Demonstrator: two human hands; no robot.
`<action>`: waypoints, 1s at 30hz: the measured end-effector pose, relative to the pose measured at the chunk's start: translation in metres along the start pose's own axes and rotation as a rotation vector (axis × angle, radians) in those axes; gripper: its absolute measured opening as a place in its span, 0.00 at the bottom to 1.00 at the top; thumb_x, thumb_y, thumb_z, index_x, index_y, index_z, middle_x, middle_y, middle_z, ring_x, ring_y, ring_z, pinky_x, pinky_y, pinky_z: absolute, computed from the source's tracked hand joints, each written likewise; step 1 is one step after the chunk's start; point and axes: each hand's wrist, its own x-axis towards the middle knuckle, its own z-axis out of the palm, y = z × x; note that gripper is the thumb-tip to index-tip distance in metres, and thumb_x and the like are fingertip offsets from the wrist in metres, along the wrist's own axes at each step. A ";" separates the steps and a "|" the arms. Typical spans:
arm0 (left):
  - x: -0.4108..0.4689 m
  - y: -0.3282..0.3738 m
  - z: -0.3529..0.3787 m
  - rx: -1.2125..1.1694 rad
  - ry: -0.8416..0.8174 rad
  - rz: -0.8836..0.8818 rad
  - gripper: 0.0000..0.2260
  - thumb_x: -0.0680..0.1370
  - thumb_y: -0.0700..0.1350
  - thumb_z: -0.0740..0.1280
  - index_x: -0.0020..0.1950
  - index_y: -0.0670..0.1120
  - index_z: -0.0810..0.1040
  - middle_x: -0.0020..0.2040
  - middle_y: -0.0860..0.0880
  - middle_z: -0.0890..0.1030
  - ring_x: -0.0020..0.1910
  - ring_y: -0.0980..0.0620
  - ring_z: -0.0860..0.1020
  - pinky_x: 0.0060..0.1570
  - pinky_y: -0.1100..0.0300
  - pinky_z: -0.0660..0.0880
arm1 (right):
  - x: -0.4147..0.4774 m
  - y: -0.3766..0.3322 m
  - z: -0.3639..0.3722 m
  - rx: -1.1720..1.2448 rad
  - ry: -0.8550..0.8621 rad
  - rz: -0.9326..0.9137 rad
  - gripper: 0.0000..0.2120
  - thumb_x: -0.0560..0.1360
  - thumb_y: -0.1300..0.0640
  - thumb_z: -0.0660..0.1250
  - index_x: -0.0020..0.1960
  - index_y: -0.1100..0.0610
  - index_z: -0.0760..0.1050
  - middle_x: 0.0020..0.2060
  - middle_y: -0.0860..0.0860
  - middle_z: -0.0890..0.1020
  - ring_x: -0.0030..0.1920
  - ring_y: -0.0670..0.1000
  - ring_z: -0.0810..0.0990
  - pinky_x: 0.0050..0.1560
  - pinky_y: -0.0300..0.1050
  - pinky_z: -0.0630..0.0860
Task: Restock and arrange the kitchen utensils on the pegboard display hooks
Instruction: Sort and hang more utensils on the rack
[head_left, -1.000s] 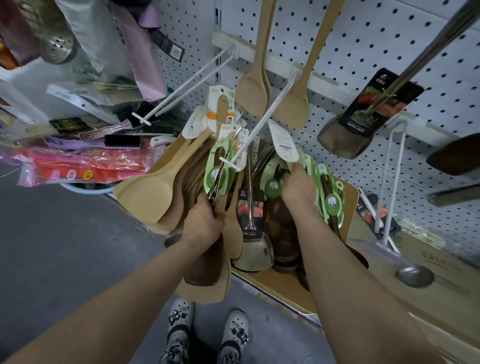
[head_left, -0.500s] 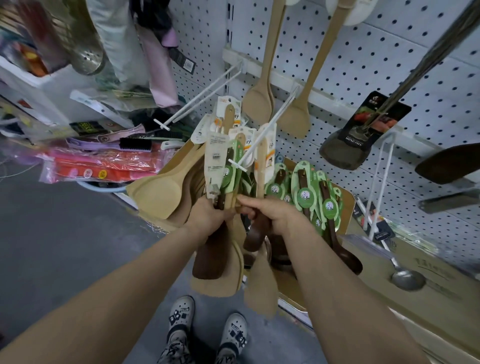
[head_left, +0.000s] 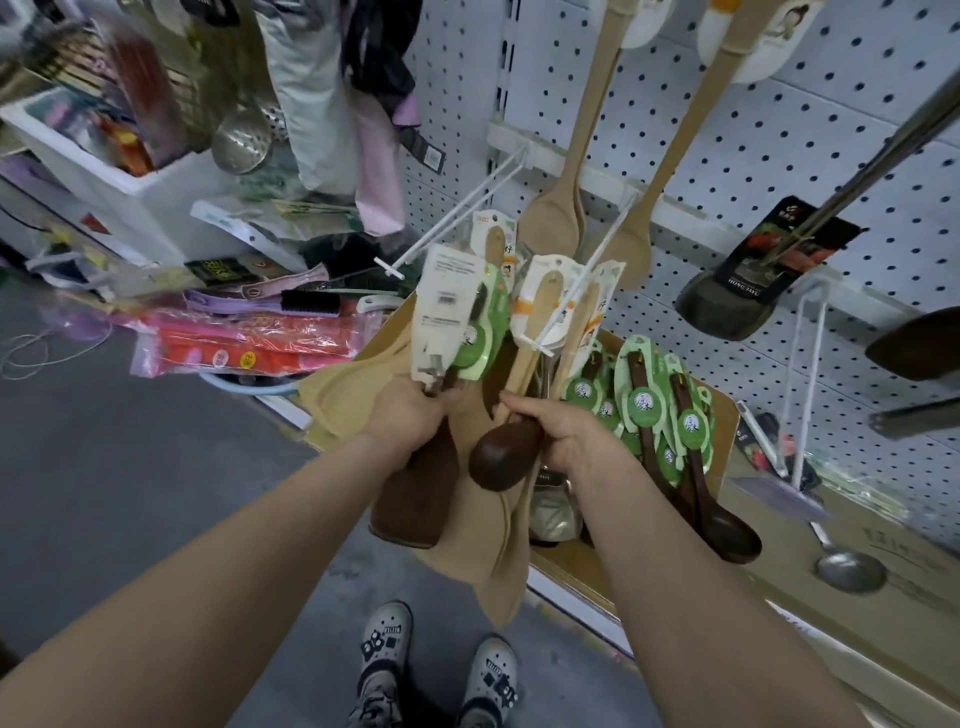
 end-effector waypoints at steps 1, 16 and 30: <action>0.003 0.002 -0.007 0.028 0.002 0.003 0.16 0.78 0.49 0.68 0.59 0.40 0.79 0.55 0.42 0.81 0.53 0.43 0.78 0.44 0.61 0.71 | 0.002 0.000 -0.001 0.030 0.020 -0.005 0.05 0.72 0.61 0.74 0.43 0.62 0.79 0.30 0.55 0.82 0.27 0.50 0.80 0.30 0.42 0.81; 0.063 -0.002 0.004 0.237 -0.135 0.099 0.15 0.80 0.44 0.64 0.65 0.41 0.75 0.60 0.40 0.79 0.59 0.40 0.76 0.59 0.50 0.73 | 0.039 -0.016 0.011 0.143 0.048 -0.093 0.05 0.79 0.65 0.64 0.46 0.62 0.77 0.30 0.55 0.83 0.31 0.48 0.82 0.40 0.42 0.77; 0.059 0.001 0.002 -0.025 -0.196 -0.018 0.15 0.81 0.45 0.62 0.68 0.46 0.73 0.64 0.44 0.77 0.61 0.42 0.74 0.64 0.46 0.71 | -0.003 -0.016 -0.008 0.202 0.103 -0.059 0.10 0.80 0.62 0.64 0.41 0.61 0.75 0.30 0.51 0.73 0.25 0.46 0.74 0.35 0.40 0.79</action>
